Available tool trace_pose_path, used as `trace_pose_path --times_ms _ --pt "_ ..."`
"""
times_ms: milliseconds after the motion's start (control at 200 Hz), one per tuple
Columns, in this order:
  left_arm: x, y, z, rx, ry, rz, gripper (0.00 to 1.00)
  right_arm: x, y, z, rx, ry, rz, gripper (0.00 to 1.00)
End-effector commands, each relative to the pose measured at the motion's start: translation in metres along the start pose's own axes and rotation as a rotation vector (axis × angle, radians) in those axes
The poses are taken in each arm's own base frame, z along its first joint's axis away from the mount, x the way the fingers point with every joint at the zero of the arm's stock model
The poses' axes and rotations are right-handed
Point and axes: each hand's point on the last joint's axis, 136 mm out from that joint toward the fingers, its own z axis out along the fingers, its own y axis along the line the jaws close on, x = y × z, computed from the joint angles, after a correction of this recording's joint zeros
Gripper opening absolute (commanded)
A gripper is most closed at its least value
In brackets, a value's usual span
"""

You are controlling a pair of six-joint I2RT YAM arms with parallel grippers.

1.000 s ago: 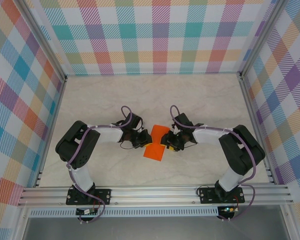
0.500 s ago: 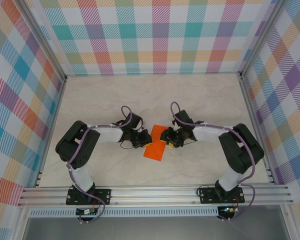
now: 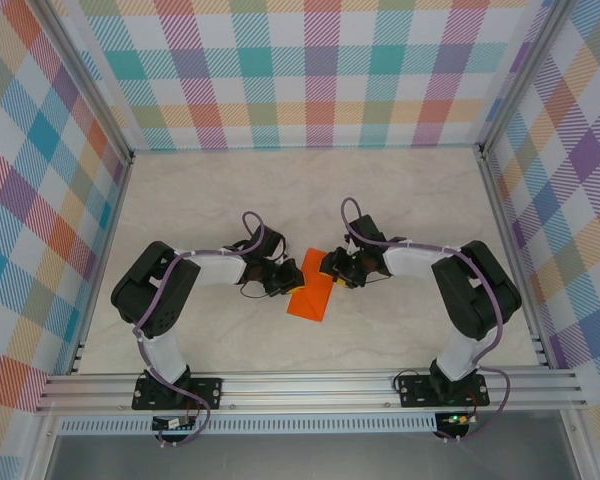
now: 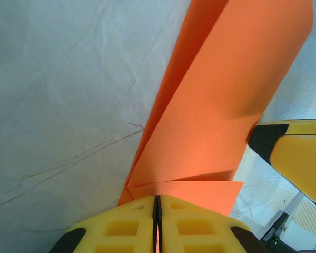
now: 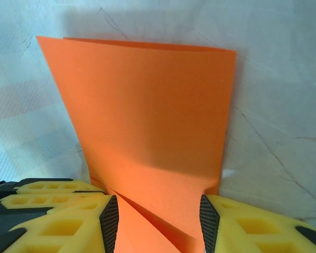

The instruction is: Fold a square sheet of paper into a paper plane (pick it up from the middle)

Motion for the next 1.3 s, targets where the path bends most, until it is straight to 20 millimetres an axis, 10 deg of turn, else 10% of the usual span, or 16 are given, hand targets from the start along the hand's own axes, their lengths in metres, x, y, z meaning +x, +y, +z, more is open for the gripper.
trace_pose_path --times_ms 0,885,1295 --pt "0.003 0.016 0.005 -0.070 0.005 -0.025 0.11 -0.005 0.000 -0.012 0.020 -0.053 -0.022 0.48" --pt "0.002 0.015 0.004 -0.071 0.002 -0.025 0.11 0.003 -0.016 -0.008 0.041 -0.045 0.024 0.49" --pt "0.001 0.013 0.004 -0.067 -0.001 -0.025 0.11 0.022 0.014 0.010 -0.117 0.078 -0.028 0.43"
